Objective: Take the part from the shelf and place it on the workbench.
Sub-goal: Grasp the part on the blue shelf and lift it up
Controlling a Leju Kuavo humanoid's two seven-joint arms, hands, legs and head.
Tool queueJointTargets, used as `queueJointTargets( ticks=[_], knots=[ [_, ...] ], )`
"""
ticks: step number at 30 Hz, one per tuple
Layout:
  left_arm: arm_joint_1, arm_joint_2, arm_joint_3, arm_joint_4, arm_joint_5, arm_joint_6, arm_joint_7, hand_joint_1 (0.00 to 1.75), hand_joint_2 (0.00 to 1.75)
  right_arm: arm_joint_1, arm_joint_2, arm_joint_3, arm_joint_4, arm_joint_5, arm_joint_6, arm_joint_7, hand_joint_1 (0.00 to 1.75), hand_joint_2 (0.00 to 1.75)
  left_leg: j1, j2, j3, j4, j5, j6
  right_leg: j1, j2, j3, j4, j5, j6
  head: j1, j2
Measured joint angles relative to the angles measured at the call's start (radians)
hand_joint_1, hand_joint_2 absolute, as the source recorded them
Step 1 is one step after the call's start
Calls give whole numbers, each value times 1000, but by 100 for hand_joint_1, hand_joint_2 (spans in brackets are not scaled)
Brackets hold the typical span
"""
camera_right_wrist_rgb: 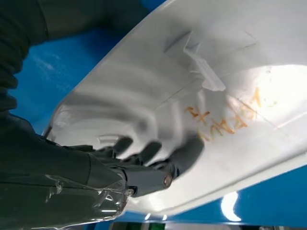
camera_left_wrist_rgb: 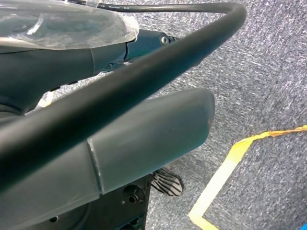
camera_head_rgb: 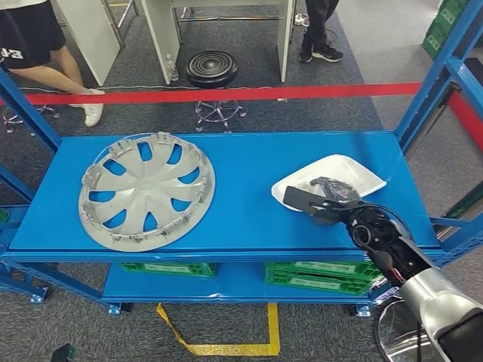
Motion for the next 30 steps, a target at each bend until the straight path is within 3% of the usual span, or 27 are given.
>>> queueJointTargets(
  ticks=[2,6,30],
  knots=[
    [0,0,0,0,3,-5,-3,0,0,-2,0,0,0,0,1,3,165,175,0,0,0,0,0,0,0,0,0,0,0,0,0,0],
    [0,0,0,0,6,-18,-10,0,175,-3,0,0,0,0,3,5,163,175,0,0,0,0,0,0,0,0,0,0,0,0,0,0],
    [1,7,0,0,16,-25,-47,0,175,-6,-2,-3,-17,5,-7,13,169,175,0,0,3,0,0,0,0,0,3,-1,0,0,0,0]
  ],
)
